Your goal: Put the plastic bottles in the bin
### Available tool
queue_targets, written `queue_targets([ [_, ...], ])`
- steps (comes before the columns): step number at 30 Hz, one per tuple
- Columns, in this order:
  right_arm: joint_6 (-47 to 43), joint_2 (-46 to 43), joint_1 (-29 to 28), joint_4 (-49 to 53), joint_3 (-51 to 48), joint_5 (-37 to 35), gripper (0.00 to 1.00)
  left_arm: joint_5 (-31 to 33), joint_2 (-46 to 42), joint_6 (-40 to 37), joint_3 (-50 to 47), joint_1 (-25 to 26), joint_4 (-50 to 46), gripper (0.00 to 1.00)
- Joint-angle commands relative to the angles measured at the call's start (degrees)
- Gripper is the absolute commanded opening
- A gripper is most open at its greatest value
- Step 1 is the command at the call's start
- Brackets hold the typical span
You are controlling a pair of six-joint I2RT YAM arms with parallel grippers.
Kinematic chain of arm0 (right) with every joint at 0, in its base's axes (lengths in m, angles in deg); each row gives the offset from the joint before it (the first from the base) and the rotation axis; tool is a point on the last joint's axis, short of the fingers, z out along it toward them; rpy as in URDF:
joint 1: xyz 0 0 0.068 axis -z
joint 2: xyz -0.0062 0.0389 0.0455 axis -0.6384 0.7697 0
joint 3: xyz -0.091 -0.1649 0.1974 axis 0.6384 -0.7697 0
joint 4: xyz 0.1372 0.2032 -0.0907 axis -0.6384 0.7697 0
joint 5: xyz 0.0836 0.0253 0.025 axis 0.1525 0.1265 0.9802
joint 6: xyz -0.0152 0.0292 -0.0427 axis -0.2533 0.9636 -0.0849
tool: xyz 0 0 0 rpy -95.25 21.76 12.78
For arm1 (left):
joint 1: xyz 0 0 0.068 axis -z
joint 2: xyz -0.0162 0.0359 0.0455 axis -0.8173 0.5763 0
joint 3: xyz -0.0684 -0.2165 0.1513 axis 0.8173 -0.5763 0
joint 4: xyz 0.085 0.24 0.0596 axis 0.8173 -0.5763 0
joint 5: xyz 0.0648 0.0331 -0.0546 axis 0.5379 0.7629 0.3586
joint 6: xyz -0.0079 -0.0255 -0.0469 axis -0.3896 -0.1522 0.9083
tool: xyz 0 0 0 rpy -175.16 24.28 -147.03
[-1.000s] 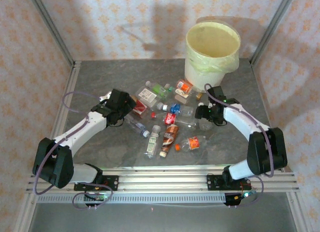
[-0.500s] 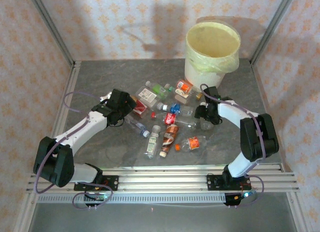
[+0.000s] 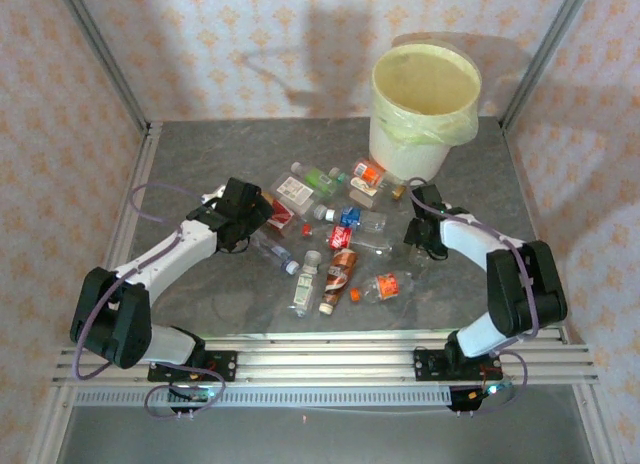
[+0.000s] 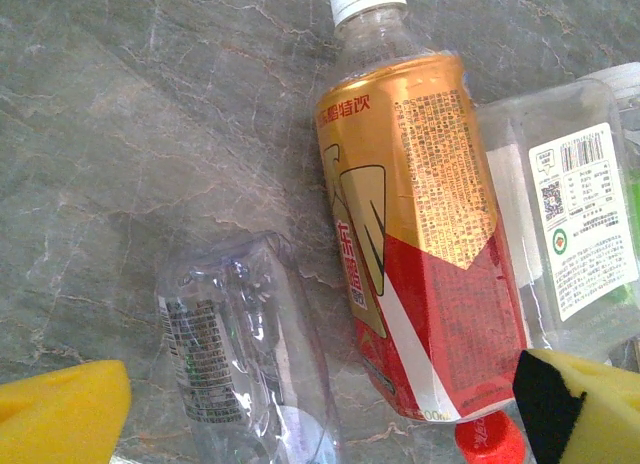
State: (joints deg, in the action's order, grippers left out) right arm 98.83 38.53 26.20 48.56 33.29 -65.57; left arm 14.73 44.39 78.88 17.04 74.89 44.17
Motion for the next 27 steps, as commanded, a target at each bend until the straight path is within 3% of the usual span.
queue_targets([
  [1, 2.18, -4.36, -0.10, -3.11, -2.51, -4.80, 0.55, -0.07, 0.37, -0.20, 1.74, -0.56, -1.77, 1.00],
  [9, 0.59, -13.90, -0.15, -5.77, -5.85, -7.72, 0.47, -0.51, -0.55, 0.37, 0.47, -0.56, -0.63, 1.00],
  [17, -1.11, -23.71, -0.15, -15.00, -9.74, 2.26, 0.44, -1.38, -1.31, 0.61, -1.07, -0.56, 2.54, 1.00],
  [22, -0.43, -30.22, -0.15, -18.29, -10.46, 1.66, 0.43, -1.39, -1.54, 1.29, -1.35, -0.57, 3.35, 1.00],
  [27, -3.17, -35.22, -0.15, -16.21, -5.58, -0.44, 0.43, 3.37, -3.34, 4.65, -1.51, -0.65, -0.87, 1.00],
])
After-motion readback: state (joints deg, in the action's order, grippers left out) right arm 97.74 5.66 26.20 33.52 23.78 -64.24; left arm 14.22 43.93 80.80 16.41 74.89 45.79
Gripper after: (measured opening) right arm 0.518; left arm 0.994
